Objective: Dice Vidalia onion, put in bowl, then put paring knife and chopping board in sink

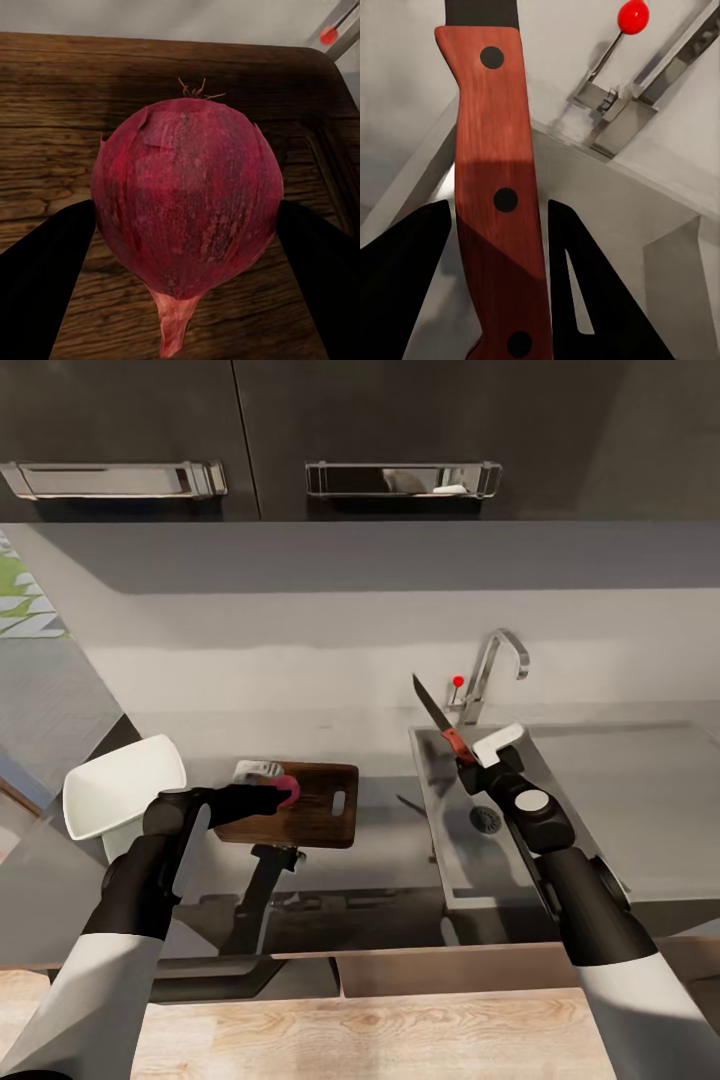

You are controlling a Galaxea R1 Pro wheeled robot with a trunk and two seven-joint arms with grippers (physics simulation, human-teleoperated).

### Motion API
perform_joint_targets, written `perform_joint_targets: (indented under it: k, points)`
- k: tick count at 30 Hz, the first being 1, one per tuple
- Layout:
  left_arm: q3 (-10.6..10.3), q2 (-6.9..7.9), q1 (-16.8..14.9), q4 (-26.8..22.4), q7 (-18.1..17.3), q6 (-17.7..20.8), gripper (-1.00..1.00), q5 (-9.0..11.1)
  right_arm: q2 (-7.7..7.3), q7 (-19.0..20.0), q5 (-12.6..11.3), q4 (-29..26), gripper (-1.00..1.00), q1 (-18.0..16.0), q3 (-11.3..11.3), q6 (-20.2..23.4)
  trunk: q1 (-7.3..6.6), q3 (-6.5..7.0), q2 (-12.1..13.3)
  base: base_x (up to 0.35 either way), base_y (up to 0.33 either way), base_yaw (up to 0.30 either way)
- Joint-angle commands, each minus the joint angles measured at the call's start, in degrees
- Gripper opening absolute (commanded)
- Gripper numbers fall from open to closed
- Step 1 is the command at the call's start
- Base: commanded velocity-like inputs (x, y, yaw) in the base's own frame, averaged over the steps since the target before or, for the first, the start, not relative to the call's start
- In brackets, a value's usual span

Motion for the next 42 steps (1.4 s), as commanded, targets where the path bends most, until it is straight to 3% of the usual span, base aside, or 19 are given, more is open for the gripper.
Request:
perform_joint_targets:
  k: [1, 18, 19, 42]
  points:
    - [0.0, 0.0, -0.02, 0.08, -0.14, 0.34, -1.0, -0.32, -0.04, 0.53, 0.54, -0.08, -1.0, -0.06, 0.09, 0.31, 0.05, -0.13, -0.08, 0.0, 0.0, 0.0]
    - [-0.01, 0.0, -0.02, 0.03, -0.13, 0.34, -1.0, -0.32, -0.04, 0.53, 0.54, -0.05, -1.0, 0.05, 0.3, 0.31, 0.05, -0.21, -0.08, 0.0, 0.0, 0.0]
    - [-0.01, 0.0, -0.02, 0.01, -0.14, 0.34, 1.0, -0.32, -0.04, 0.53, 0.54, -0.05, -1.0, 0.1, 0.31, 0.31, 0.05, -0.21, -0.08, 0.0, 0.0, 0.0]
    - [0.0, 0.0, -0.02, -0.19, -0.14, 0.34, 1.0, -0.32, -0.04, 0.53, 0.54, -0.05, -1.0, 0.38, 0.33, 0.31, 0.05, -0.21, -0.08, 0.0, 0.0, 0.0]
